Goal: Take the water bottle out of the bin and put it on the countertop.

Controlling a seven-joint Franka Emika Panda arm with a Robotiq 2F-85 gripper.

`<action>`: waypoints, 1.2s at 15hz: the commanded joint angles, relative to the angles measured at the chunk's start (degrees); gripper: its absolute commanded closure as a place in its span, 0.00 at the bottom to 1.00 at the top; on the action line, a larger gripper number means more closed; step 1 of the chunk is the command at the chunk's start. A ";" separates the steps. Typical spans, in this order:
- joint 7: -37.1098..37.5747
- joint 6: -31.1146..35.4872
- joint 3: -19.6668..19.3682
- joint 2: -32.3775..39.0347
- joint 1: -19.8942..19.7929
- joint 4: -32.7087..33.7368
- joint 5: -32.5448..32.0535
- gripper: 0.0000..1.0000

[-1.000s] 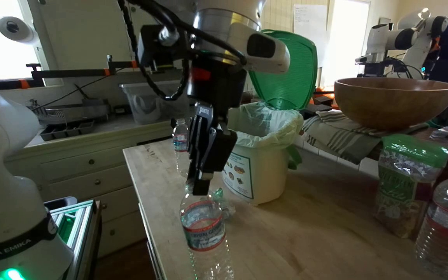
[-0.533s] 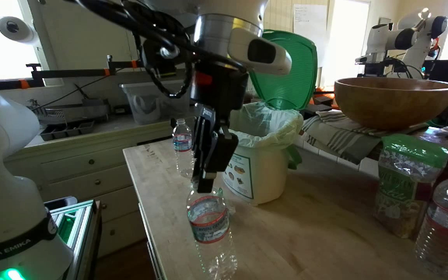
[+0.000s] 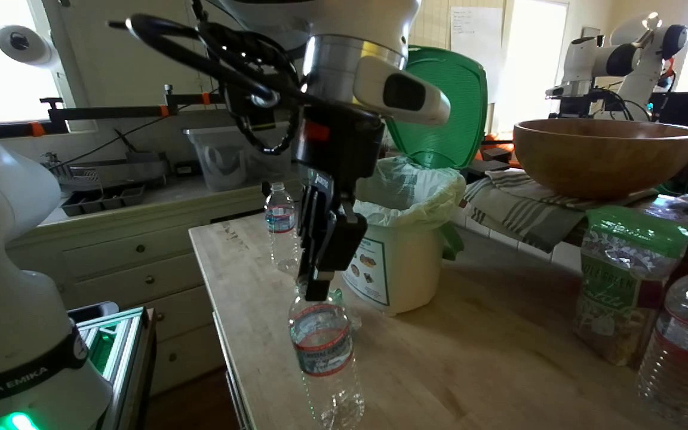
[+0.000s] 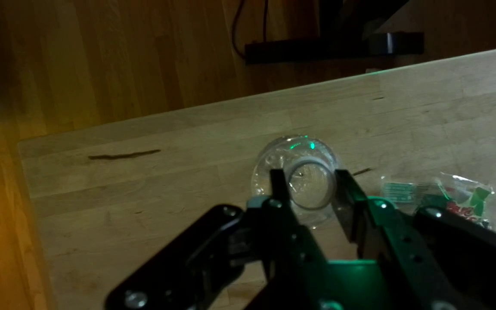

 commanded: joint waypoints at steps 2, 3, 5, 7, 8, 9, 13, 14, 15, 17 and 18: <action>0.82 1.63 0.20 0.01 -0.46 -0.73 0.90 0.30; 0.96 1.75 0.29 -0.03 -0.43 -0.79 0.74 0.21; 1.02 1.87 0.33 -0.11 -0.41 -0.78 0.78 0.07; 1.10 2.03 0.38 -0.19 -0.39 -0.82 0.74 0.00; 1.12 2.16 0.41 -0.34 -0.37 -0.87 0.82 0.00; 1.22 2.34 0.46 -0.56 -0.36 -0.91 0.81 0.00; 1.12 4.28 0.75 -3.00 -0.11 -1.35 1.71 0.00; 1.04 4.94 0.89 -4.17 0.01 -1.63 2.12 0.00; 0.90 5.56 1.01 -5.08 0.13 -1.79 2.58 0.00; 0.89 6.27 1.39 -7.65 0.39 -2.21 3.39 0.00; 1.02 6.65 1.61 -9.14 0.53 -2.49 3.68 0.00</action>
